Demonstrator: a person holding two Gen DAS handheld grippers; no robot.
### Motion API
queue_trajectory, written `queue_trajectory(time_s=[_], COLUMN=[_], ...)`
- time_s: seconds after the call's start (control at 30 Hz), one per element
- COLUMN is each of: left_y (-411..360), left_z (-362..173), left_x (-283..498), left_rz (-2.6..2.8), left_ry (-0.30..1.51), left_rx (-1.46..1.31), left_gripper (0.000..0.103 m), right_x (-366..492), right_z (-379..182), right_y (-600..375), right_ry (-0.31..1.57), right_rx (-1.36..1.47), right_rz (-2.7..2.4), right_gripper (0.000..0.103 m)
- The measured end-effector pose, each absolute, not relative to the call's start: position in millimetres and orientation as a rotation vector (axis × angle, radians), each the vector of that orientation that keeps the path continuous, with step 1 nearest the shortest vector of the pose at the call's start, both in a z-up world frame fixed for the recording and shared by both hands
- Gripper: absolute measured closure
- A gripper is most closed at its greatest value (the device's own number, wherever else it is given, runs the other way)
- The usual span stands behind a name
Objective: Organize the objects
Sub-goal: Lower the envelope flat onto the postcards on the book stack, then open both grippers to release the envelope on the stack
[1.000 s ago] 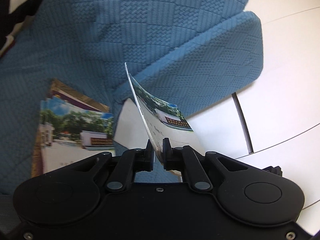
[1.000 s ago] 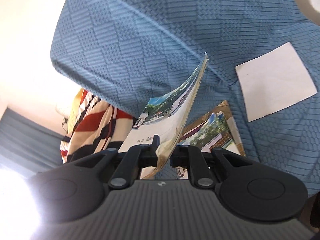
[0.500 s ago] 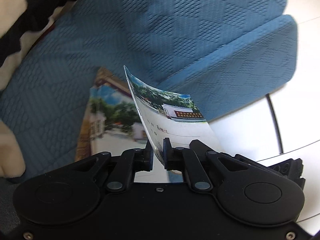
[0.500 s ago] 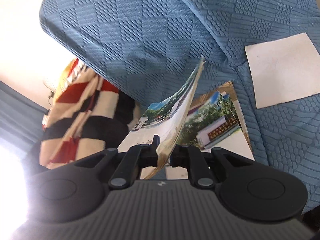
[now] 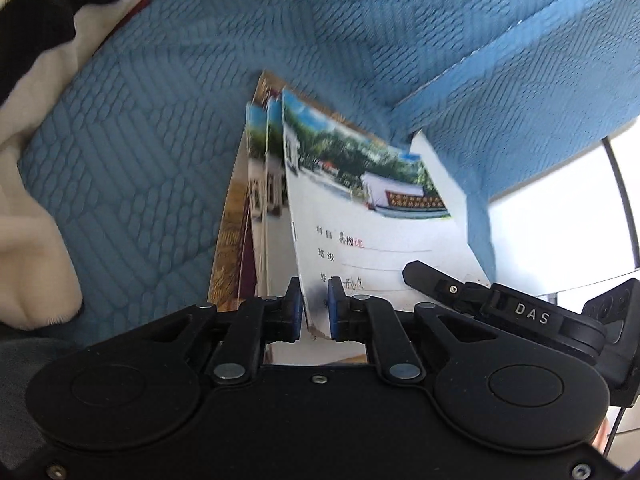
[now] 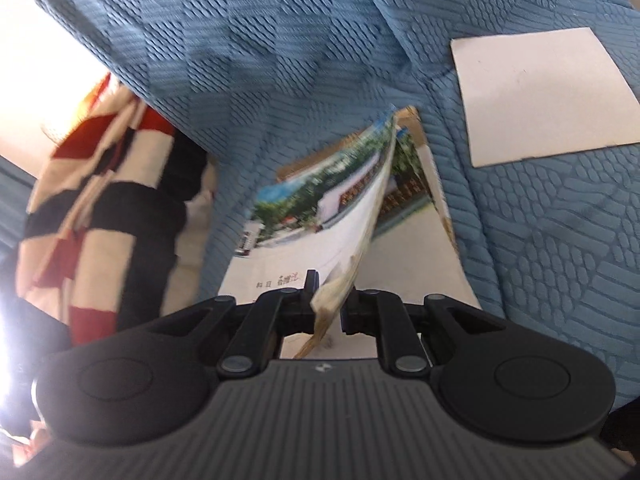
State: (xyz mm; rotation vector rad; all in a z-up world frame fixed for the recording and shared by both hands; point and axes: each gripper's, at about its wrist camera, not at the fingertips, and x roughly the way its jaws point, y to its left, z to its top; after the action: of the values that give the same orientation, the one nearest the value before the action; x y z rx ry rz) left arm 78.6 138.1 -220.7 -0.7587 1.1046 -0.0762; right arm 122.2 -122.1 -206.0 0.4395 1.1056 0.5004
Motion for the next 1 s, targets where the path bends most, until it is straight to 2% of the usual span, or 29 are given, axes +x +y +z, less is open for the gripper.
queue_trajectory(time_s=[0.2,0.27,0.33,0.37,0.4,0.43,0.5,0.53,0.57,0.63,0.7,0.8,0.9,1.0], left_y=[134.1,134.5,133.9,133.3,132.8,131.3,127.2,126.0,125.2,123.2,120.3,115.1,107.7,100.1], left_z=[-222.9,-220.6,-218.7,-216.2,-212.9,-208.7,-201.8,-198.5,-194.8,-185.8,-174.3,-155.1,-132.5,-105.9], left_x=[79.1,80.3,81.4,81.1,80.5,79.8,79.2,78.7,78.3,77.0,75.4,71.8,67.3,59.6], left_rz=[-0.055,-0.05,-0.06,-0.07,-0.07,-0.055,-0.03,-0.026,-0.03,-0.027,-0.025,-0.027,-0.039,-0.059], left_ry=[1.128,1.134,1.132,1.125,1.117,1.112,1.112,1.111,1.111,1.101,1.076,1.04,1.01,0.945], left_rx=[-0.73,-0.722,-0.725,-0.725,-0.714,-0.69,-0.647,-0.641,-0.64,-0.628,-0.599,-0.56,-0.534,-0.514], left_gripper=[0.092,0.088,0.07,0.065,0.056,0.049,0.044,0.042,0.04,0.027,0.019,0.014,0.006,0.002], right_x=[123.9,124.4,124.2,124.1,123.2,122.2,118.8,117.4,115.9,114.4,111.2,104.0,98.4,92.1], right_z=[-220.5,-222.5,-223.0,-222.7,-221.7,-220.5,-215.1,-212.7,-209.6,-203.3,-194.6,-174.5,-151.1,-127.8], right_y=[-126.8,-128.0,-129.4,-130.6,-131.8,-133.1,-135.6,-136.4,-136.9,-139.4,-142.4,-145.7,-151.8,-158.5], right_ry=[1.145,1.161,1.176,1.181,1.183,1.181,1.17,1.165,1.163,1.162,1.147,1.086,1.022,0.965], right_rx=[0.415,0.405,0.401,0.402,0.404,0.408,0.401,0.389,0.371,0.342,0.315,0.233,0.198,0.177], right_rz=[0.455,0.45,0.446,0.443,0.446,0.452,0.455,0.451,0.448,0.451,0.449,0.451,0.482,0.502], right_gripper=[0.089,0.089,0.078,0.073,0.062,0.046,0.027,0.024,0.024,0.025,0.025,0.025,0.017,0.016])
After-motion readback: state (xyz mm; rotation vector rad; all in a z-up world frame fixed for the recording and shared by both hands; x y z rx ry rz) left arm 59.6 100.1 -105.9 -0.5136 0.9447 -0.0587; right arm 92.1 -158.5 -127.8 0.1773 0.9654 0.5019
